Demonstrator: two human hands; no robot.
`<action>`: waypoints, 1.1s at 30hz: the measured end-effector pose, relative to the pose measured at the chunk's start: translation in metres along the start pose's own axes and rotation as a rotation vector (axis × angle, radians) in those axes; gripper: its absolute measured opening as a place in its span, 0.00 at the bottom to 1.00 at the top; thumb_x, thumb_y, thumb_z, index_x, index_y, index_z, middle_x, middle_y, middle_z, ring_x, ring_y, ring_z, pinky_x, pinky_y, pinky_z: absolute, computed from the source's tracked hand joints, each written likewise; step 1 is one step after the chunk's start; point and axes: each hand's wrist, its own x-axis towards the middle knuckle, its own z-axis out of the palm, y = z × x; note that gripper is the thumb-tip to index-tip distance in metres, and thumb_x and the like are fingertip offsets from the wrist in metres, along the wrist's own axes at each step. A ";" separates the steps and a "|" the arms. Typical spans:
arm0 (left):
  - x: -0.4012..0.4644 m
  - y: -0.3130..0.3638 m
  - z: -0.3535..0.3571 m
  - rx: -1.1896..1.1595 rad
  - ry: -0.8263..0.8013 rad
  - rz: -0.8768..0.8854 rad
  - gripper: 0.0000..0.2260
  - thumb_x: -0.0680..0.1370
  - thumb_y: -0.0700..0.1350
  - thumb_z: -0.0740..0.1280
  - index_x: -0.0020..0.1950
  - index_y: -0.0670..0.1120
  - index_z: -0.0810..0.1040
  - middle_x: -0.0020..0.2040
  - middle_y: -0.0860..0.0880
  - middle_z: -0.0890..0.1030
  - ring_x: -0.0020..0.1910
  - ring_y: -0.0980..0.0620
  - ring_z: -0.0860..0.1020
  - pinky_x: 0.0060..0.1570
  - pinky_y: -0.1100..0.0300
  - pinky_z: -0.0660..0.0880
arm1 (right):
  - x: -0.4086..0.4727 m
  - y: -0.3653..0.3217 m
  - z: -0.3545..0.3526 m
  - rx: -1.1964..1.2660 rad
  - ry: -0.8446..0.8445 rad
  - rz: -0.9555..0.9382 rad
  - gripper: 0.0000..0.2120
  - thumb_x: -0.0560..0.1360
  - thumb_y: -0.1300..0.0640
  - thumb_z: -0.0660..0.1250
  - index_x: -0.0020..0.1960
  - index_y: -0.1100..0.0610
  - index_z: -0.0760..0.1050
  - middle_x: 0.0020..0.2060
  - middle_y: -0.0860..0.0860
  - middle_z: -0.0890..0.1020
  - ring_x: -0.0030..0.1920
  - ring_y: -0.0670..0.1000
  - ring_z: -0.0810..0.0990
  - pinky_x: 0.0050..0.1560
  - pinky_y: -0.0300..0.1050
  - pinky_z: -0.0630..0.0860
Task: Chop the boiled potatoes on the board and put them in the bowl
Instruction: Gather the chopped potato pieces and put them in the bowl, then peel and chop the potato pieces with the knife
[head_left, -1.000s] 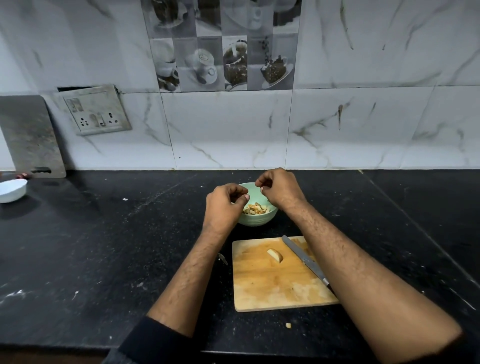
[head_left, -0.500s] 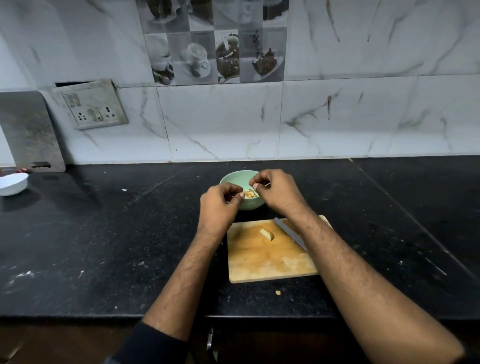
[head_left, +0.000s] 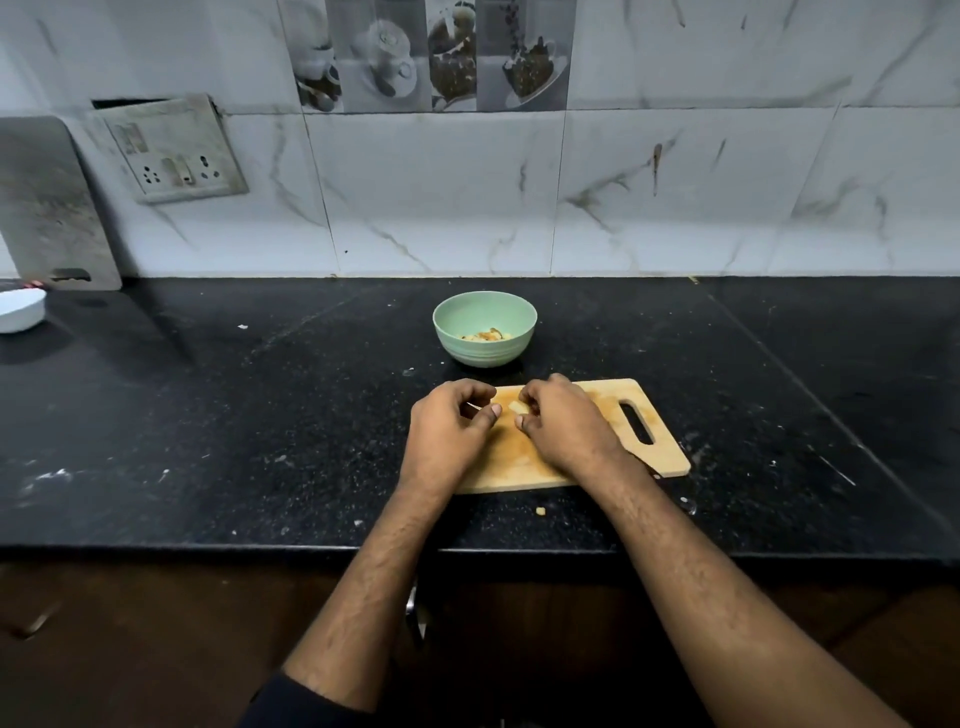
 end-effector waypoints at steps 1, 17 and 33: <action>-0.002 -0.001 -0.001 0.005 -0.004 0.000 0.09 0.76 0.46 0.74 0.55 0.50 0.85 0.48 0.57 0.84 0.43 0.65 0.79 0.40 0.79 0.69 | 0.000 -0.001 0.001 0.007 0.003 -0.016 0.12 0.79 0.54 0.69 0.63 0.50 0.78 0.56 0.50 0.76 0.58 0.51 0.77 0.59 0.48 0.75; -0.016 -0.003 0.014 0.026 -0.152 -0.018 0.15 0.74 0.45 0.77 0.60 0.52 0.82 0.40 0.56 0.84 0.43 0.61 0.81 0.56 0.57 0.78 | -0.042 0.036 -0.038 -0.242 0.103 0.122 0.16 0.79 0.53 0.70 0.65 0.52 0.76 0.58 0.53 0.78 0.58 0.57 0.75 0.56 0.54 0.75; -0.006 0.000 0.025 0.199 -0.206 0.100 0.15 0.75 0.51 0.74 0.60 0.56 0.77 0.52 0.62 0.79 0.56 0.56 0.75 0.63 0.49 0.70 | -0.071 0.022 -0.041 0.244 -0.130 0.203 0.07 0.81 0.51 0.61 0.55 0.51 0.76 0.38 0.47 0.79 0.37 0.49 0.78 0.32 0.43 0.68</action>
